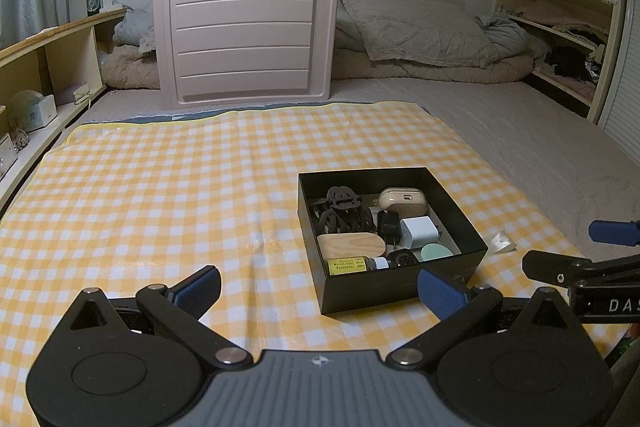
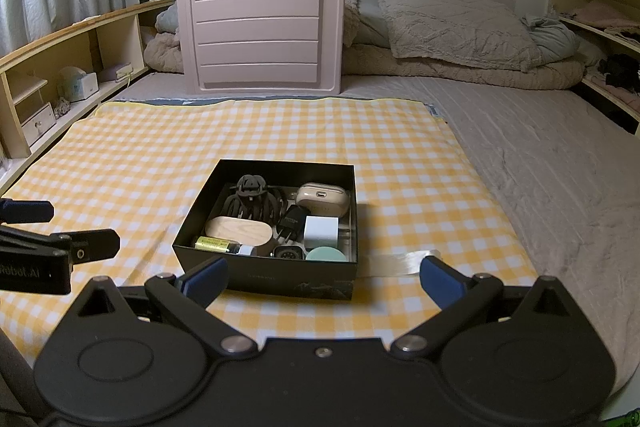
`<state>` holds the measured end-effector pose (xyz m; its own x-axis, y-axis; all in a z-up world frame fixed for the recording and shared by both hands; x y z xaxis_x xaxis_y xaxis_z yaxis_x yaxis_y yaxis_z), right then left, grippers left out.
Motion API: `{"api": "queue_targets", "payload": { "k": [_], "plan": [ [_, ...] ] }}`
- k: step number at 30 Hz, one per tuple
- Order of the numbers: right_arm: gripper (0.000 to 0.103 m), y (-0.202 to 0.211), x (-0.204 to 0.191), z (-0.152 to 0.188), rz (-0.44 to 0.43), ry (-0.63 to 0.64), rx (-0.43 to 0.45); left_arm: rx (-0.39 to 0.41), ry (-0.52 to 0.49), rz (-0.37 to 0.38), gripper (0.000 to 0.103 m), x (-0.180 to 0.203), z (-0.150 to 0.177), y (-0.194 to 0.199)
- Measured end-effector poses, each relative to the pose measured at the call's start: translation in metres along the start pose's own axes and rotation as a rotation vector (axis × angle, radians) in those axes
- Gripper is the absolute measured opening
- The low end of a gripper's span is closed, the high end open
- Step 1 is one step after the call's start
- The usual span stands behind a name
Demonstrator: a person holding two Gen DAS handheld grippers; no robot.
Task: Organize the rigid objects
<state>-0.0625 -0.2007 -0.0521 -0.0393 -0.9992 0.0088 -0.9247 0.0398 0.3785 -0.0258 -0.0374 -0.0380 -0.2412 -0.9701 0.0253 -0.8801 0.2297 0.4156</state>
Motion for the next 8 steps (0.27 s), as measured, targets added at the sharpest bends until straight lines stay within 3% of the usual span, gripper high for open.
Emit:
{"api": "queue_targets", "payload": {
  "k": [8],
  "plan": [
    [0.103, 0.0015, -0.0007, 0.0000, -0.002, 0.000, 0.003, -0.007, 0.002, -0.003, 0.103, -0.0014, 0.0026, -0.0012]
  ]
}}
Point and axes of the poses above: each gripper's, at about its wrist camera, not at the fingertips, and y roughly against the way its jaws point, x to its right, z to its underside, the point moved 3 cm from there along -y, roughly the way its jaws point, and after that the axes turned 14 degrees about x, right-handed, at the moved point
